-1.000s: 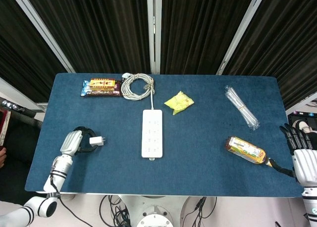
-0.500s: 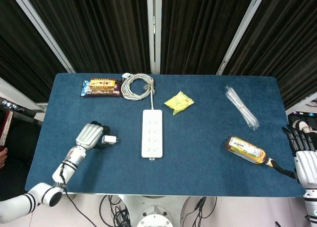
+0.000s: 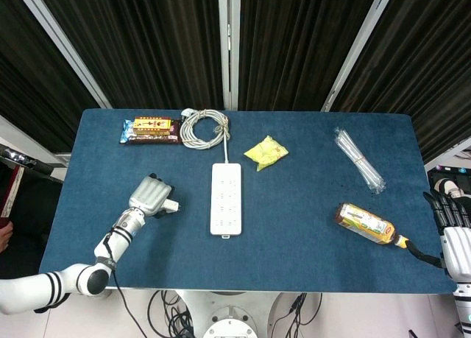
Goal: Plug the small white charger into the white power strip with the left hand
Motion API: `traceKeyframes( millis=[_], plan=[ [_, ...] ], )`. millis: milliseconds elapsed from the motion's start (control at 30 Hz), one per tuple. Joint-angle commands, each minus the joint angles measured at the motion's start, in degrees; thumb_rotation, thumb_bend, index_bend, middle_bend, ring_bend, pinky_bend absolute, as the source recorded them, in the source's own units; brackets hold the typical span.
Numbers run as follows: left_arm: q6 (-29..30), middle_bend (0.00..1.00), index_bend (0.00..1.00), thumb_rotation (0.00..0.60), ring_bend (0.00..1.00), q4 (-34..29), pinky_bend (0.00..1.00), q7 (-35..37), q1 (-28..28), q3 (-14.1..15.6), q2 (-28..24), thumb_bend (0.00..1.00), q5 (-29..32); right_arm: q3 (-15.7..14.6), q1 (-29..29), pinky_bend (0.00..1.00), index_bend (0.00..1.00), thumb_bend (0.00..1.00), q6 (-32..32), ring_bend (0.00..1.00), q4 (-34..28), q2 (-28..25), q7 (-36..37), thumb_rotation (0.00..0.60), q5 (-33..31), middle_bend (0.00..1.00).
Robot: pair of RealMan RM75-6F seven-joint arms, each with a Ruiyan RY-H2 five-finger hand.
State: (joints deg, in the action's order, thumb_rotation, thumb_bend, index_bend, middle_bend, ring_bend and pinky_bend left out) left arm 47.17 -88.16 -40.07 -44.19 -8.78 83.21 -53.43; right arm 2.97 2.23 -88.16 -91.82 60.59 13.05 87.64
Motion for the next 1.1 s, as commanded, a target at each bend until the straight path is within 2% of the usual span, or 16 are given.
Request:
traceKeyframes(
  millis=[33, 300, 433, 533, 967, 1100],
  plan=[
    [1.3, 0.46, 0.41, 0.6, 0.38, -2.0, 0.26, -1.9, -1.4, 0.8, -0.6, 0.35, 2.1, 0.0, -0.1, 0.0, 0.0, 0.11, 0.0, 0.0, 0.1, 0.1, 0.0, 0.6, 0.0, 0.0],
    [3.0, 0.38, 0.34, 0.6, 0.35, -3.5, 0.25, -3.5, -3.0, 2.4, -0.8, 0.34, 4.2, 0.2, -0.3, 0.0, 0.0, 0.11, -0.2, 0.0, 0.2, 0.0, 0.1, 0.6, -0.1, 0.0],
    [4.0, 0.33, 0.27, 0.6, 0.31, -5.2, 0.23, -3.8, -3.2, 3.5, -1.5, 0.33, 4.9, 0.3, -0.3, 0.0, 0.0, 0.11, -0.2, 0.0, 0.3, 0.1, 0.4, 0.6, -0.2, 0.0],
    [4.6, 0.33, 0.25, 0.6, 0.31, -6.3, 0.23, -3.1, -3.1, 4.2, -2.1, 0.32, 4.5, 0.3, -0.2, 0.0, 0.0, 0.11, 0.1, 0.0, 0.5, 0.2, 0.5, 0.6, -0.1, 0.0],
    [6.5, 0.35, 0.26, 0.6, 0.3, -6.7, 0.24, 0.2, -2.7, 5.7, -2.1, 0.28, 2.5, 0.4, -0.4, 0.0, 0.0, 0.11, -0.1, 0.0, 0.6, 0.3, 0.7, 0.6, 0.0, 0.0],
    [8.2, 0.34, 0.26, 0.6, 0.31, -6.6, 0.24, 3.5, -1.5, 5.4, -1.8, 0.21, 0.6, 0.4, -0.5, 0.0, 0.0, 0.11, -0.3, 0.0, 0.7, 0.2, 1.0, 0.6, 0.1, 0.0]
  ],
)
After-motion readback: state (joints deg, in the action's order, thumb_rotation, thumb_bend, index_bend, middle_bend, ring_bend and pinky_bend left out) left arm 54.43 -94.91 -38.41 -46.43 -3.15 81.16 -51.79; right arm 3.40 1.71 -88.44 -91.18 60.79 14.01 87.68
